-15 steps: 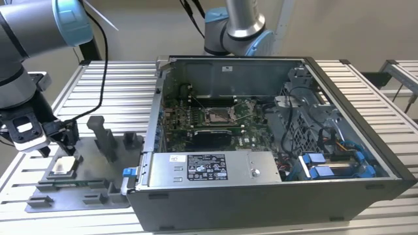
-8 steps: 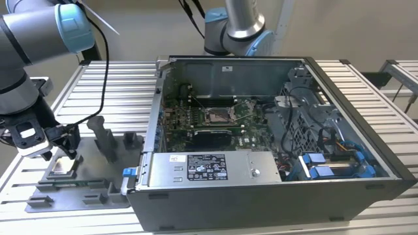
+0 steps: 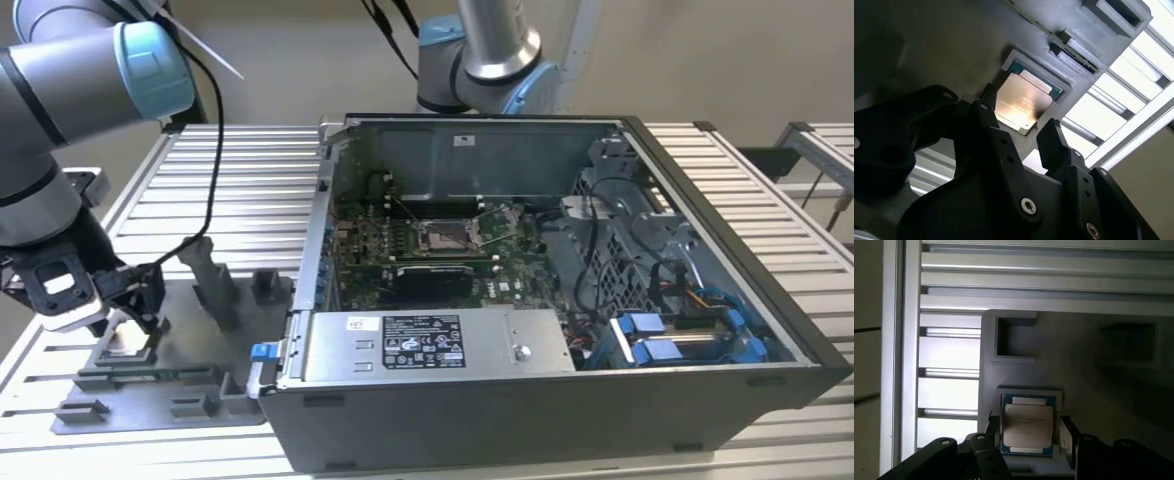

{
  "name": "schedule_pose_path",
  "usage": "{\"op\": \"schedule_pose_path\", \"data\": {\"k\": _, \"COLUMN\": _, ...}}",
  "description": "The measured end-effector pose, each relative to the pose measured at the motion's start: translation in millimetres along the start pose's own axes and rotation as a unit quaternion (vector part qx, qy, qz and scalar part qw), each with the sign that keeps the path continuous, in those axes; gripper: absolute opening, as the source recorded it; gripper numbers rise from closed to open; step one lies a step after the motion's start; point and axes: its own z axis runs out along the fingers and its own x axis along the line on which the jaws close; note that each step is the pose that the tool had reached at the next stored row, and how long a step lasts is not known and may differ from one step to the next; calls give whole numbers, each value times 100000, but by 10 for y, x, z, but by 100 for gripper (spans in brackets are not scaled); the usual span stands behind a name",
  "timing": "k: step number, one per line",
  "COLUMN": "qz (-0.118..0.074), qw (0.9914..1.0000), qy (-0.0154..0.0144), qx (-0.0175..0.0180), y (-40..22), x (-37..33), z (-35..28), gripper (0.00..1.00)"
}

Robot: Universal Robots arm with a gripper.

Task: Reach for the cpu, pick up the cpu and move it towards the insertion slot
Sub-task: 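Pick up the cpu and move it towards the insertion slot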

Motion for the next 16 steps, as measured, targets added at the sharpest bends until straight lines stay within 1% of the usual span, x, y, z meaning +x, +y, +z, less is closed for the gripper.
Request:
{"op": "schedule_pose_path", "data": {"k": 4, "qz": 3, "qw": 100000, "qy": -1, "qx": 1, "y": -11, "x": 4, "z": 39, "gripper": 100}}
{"op": "schedule_pose_path", "data": {"k": 16, "qz": -1, "qw": 100000, "qy": 6, "qx": 4, "y": -16, "x": 4, "z": 143, "gripper": 100}}
